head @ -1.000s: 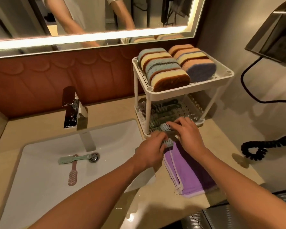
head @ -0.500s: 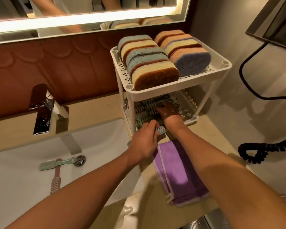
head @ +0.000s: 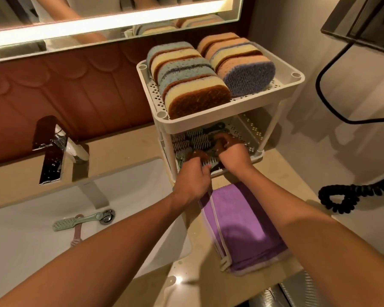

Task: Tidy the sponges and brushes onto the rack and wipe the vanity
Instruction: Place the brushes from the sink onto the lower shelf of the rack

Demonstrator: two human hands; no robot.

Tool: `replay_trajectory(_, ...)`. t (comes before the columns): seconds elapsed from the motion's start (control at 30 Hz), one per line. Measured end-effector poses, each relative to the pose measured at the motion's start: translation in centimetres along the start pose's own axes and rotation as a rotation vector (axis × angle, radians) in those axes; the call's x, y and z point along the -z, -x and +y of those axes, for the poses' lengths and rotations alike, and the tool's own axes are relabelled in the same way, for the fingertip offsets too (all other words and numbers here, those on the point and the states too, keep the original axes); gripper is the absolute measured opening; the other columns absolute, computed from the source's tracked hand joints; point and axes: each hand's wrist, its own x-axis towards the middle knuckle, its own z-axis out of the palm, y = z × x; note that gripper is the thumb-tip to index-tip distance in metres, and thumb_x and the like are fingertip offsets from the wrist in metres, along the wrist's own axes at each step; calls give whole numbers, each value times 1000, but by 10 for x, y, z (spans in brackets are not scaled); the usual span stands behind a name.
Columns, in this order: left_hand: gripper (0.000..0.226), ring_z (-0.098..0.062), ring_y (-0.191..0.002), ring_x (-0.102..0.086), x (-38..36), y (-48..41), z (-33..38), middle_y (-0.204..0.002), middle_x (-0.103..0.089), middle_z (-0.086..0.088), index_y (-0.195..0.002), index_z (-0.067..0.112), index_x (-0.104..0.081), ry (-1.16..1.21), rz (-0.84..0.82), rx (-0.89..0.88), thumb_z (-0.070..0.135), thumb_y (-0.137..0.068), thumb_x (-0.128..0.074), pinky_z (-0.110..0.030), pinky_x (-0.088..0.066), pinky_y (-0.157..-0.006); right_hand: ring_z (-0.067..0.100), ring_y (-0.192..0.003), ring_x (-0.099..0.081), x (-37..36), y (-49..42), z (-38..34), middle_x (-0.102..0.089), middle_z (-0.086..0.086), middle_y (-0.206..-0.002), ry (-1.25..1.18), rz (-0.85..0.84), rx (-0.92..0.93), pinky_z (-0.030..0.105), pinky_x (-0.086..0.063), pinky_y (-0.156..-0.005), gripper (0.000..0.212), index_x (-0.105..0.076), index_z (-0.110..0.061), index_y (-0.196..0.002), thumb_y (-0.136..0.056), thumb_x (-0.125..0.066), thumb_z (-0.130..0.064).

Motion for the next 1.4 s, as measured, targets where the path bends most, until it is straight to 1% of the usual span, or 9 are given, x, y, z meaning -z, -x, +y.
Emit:
replay_trajectory(0.13,12,-17,-88,-58,0,-15,17,-99,-56,0,-113,17,-53,114,83,117,13,-101,-54,-22,-45,-68,16,-76,-65,3,9,-5,-67,0,-86,-192,-49,-122,34,-58,-66,15,-64,-22,-105,-101,-57,-35)
replay_trajectory(0.23,7,-23,-88,-58,-4,-18,28,-98,-58,-7,-108,16,-50,121,28,157,13,-102,-51,-28,-44,-68,21,-90,-69,-4,10,-9,-71,4,-98,-431,-149,-261,35,-59,-77,17,-67,-24,-111,-97,-63,-33)
replay_trajectory(0.37,21,-21,-87,-59,-9,-18,29,-99,-61,-6,-121,11,-56,155,31,110,13,-101,-50,-15,-37,-58,20,-99,-70,-6,4,-6,-73,1,-108,-569,-164,-296,38,-60,-86,22,-71,-32,-114,-93,-67,-36)
replay_trajectory(0.53,18,-20,-83,-59,-2,-9,13,-86,-60,-3,-94,14,-59,-8,-13,124,21,-103,-46,-28,-45,-66,24,-113,-63,-3,-7,3,-66,5,-126,-254,-177,-83,39,-56,-96,31,-63,-24,-131,-100,-64,-22)
replay_trajectory(0.67,19,-26,-102,-57,-5,3,-1,-107,-63,-5,-114,17,-58,-292,-116,38,27,-101,-49,-41,-48,-95,25,-109,-62,-5,-13,8,-64,5,-125,32,-212,72,43,-57,-90,21,-59,-27,-120,-100,-64,-31)
replay_trajectory(0.8,31,-27,-113,-47,-10,9,-4,-120,-54,-6,-130,19,-48,-300,-151,31,28,-100,-51,-40,-42,-101,19,-109,-59,-16,-11,14,-63,2,-126,141,-242,162,20,-50,-83,19,-67,-33,-114,-99,-63,-23)
replay_trajectory(0.97,43,-29,-121,-44,-8,11,-6,-129,-51,-10,-138,19,-42,-384,-198,-14,26,-97,-55,-41,-38,-106,33,-130,-50,-26,1,10,-57,9,-140,443,-151,315,45,-47,-105,41,-64,-24,-129,-89,-70,-20)
replay_trajectory(1.17,58,-26,-131,-35,3,18,-19,-144,-41,-7,-149,22,-34,-379,-220,-113,25,-95,-57,-37,-33,-114,31,-110,-58,-24,23,1,-65,9,-121,416,-140,144,43,-48,-100,34,-64,-24,-127,-94,-56,-25)
replay_trajectory(1.4,65,-23,-138,-30,24,53,-32,-152,-35,-5,-151,18,-36,-423,-142,-328,43,-94,-53,-37,-25,-120,22,-115,-50,-13,74,-25,-60,2,-119,346,-55,293,40,-41,-101,28,-64,-21,-125,-101,-50,-22)
